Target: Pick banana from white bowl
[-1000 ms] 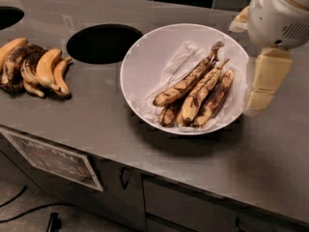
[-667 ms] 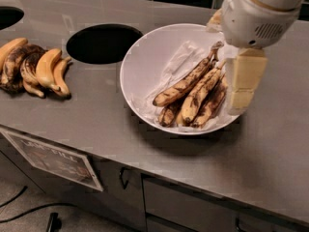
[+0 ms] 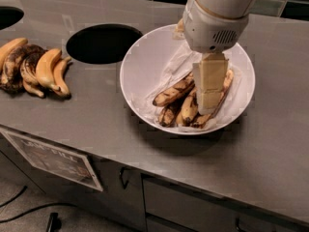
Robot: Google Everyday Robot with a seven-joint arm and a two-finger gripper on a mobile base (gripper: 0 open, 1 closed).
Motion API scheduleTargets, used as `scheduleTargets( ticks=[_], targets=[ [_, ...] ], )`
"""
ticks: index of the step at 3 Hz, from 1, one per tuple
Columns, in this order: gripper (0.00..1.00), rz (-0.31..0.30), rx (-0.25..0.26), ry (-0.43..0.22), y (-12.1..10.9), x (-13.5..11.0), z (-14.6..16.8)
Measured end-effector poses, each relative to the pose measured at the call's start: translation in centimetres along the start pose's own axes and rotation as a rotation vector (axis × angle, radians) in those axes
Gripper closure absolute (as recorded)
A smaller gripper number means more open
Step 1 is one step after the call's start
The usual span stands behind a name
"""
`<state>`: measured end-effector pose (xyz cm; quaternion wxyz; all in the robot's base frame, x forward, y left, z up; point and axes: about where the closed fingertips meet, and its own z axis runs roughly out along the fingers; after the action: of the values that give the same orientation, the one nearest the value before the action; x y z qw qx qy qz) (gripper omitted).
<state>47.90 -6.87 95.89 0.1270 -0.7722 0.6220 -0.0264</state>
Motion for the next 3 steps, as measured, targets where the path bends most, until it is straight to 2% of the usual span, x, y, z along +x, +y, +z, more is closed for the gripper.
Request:
scheduleTargets(
  ticks=[2,3],
  targets=[
    [0.03,-0.028,0.022,-0.030,-1.9,-0.6,0.2],
    [0.17,-0.033,0.008,-0.045,-2.8,-0.6,1.1]
  ],
)
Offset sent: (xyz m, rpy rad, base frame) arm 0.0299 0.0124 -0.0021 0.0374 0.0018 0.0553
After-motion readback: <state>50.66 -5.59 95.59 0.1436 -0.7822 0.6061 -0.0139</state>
